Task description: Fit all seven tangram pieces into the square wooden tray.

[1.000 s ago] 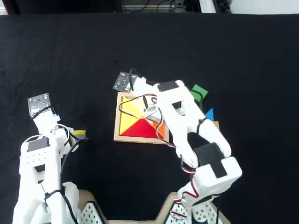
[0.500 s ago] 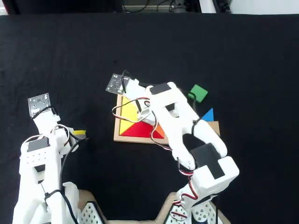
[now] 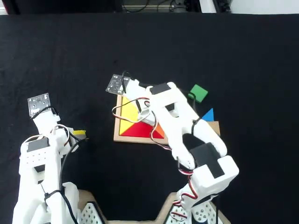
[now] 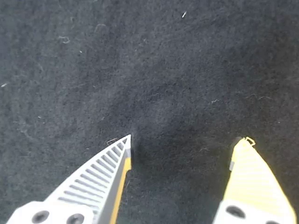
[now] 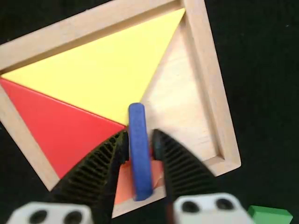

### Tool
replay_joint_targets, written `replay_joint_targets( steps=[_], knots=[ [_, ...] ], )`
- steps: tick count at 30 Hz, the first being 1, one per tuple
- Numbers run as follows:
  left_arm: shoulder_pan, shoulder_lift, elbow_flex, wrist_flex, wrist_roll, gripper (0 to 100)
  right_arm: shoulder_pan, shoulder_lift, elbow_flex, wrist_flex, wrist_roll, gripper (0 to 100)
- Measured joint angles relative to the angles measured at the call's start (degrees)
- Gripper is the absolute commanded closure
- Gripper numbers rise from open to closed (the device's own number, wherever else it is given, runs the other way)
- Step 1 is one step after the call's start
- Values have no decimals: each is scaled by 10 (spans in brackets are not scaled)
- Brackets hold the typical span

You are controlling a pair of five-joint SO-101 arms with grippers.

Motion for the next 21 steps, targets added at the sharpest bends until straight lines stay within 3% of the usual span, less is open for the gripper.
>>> replay_joint_targets(
  steps=[6, 21],
  knots=[
    [0, 0, 0, 0, 0, 668, 0, 0, 0, 0, 0, 838],
    [0, 0, 0, 0, 0, 668, 38, 0, -19, 5, 19, 842]
  ],
)
